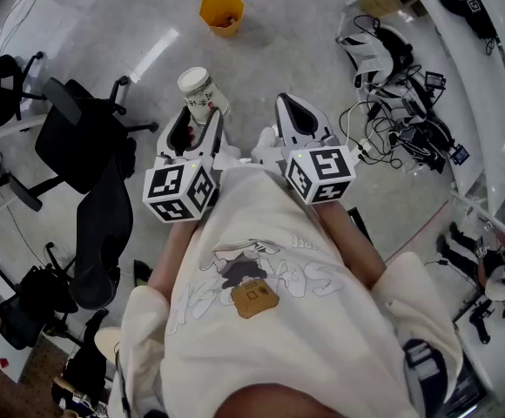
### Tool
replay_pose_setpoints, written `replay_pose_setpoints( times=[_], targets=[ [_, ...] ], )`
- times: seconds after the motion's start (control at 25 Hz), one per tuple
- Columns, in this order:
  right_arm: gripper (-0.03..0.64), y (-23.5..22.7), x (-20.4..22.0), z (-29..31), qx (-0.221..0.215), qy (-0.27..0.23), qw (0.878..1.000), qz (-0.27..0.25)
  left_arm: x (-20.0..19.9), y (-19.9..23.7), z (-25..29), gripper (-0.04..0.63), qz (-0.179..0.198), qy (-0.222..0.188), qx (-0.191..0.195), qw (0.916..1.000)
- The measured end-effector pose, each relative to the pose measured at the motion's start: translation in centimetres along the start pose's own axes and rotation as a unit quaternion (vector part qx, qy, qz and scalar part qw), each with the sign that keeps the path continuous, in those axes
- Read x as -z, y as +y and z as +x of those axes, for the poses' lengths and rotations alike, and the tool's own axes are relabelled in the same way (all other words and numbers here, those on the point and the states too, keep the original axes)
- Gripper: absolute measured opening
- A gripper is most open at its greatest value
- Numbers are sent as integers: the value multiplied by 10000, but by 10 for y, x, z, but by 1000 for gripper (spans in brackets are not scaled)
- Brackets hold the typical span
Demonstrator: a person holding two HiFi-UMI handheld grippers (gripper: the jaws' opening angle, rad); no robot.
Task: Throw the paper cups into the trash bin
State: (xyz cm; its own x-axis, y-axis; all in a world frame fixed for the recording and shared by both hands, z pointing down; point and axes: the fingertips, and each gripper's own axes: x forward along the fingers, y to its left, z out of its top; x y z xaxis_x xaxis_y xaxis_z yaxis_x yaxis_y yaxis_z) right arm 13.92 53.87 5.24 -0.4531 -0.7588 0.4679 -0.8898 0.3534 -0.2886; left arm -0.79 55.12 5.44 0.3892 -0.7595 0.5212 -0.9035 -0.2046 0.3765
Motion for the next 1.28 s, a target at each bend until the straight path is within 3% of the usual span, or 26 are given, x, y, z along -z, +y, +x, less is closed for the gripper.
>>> replay_pose_setpoints(
  times=[0.28, 0.76, 1.04, 1.28],
  targets=[
    [8, 8, 2, -1, 2, -24, 10000, -11, 0, 3, -5, 253, -14, 12, 32, 10000],
    [8, -13, 2, -33, -35, -324, 9991, 276, 14, -27, -7, 253, -4, 58, 51, 10000],
    [8, -43, 3, -43, -79, -293, 9992, 265, 15, -33, -4, 253, -111, 36, -228, 9997],
    [8, -57, 7, -25, -179, -34, 9995, 246, 13, -13, 13, 253, -321, 145, -443, 9984]
  ],
)
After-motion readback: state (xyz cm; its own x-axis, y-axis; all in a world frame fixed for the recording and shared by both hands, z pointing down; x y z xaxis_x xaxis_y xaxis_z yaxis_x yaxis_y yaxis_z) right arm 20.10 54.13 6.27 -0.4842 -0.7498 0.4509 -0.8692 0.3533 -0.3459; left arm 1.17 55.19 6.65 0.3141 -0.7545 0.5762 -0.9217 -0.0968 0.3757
